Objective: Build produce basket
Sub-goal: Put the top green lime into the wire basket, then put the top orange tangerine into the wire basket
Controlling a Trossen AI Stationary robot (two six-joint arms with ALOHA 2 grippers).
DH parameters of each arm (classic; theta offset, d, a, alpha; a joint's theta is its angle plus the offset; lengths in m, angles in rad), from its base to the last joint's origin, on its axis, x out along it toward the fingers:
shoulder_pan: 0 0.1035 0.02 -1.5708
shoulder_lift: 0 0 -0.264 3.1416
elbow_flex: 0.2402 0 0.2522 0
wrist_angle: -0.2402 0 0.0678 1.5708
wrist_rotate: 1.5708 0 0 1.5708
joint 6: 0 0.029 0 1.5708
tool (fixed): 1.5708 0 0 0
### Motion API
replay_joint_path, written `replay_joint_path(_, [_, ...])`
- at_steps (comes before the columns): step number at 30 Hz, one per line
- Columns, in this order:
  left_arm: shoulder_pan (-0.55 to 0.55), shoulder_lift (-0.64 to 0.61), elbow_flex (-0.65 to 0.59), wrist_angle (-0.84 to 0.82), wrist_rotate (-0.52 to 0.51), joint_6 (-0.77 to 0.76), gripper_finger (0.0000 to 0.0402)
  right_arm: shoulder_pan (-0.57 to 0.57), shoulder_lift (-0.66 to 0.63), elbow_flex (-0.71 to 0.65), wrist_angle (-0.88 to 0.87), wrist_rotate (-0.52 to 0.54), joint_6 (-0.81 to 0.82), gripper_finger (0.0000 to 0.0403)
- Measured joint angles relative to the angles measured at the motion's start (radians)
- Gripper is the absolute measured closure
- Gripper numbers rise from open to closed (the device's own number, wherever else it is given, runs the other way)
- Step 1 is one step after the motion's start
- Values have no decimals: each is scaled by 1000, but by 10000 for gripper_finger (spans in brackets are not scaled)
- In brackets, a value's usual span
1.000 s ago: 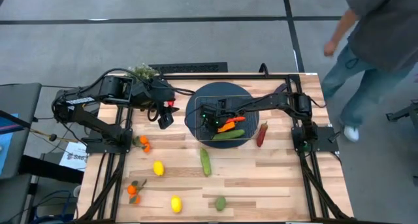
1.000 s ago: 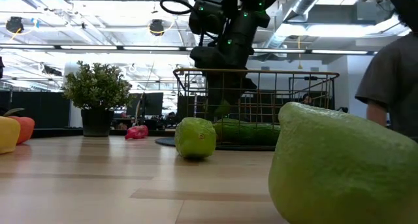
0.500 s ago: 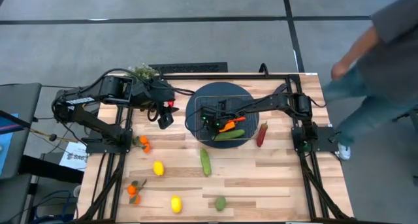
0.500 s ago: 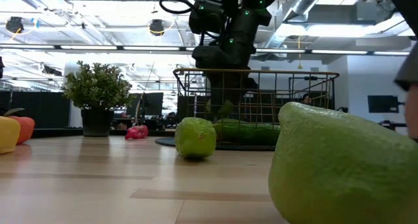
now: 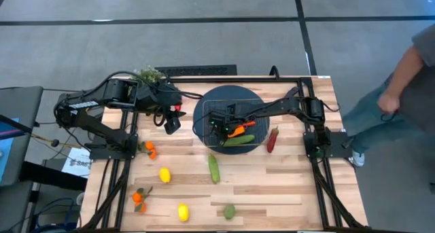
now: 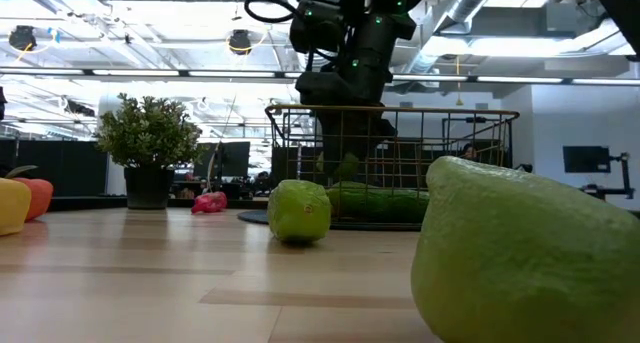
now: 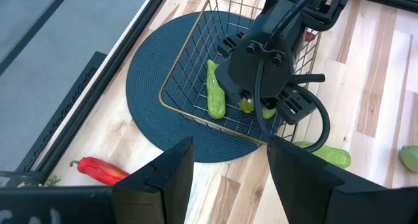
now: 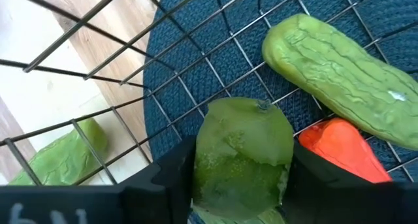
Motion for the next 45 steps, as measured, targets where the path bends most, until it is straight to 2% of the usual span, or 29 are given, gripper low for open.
replay_joint_path(6, [0,0,0,0,0,0,220,12,0,0,1,0,-44,216])
replay_joint_path(17, [0,0,0,0,0,0,220,15,0,0,-1,26,-48,157])
replay_joint_path(22, [0,0,0,-8,-6,-3,220,16,0,0,-5,25,-53,153])
replay_joint_path(25, [-3,0,0,-62,-32,-39,220,16,0,33,-72,20,-78,153])
replay_joint_path(32, [-73,0,0,-254,-112,-194,220,21,0,238,-315,21,-148,153])
replay_joint_path(37, [-192,-1,-5,-325,-181,-396,220,36,0,389,-428,26,-157,153])
replay_joint_path(42, [-353,-29,-86,-326,-270,-619,220,69,-1,495,-502,27,-158,153])
replay_joint_path(45, [-438,-56,-179,-325,-281,-735,221,94,-1,536,-556,28,-158,153])
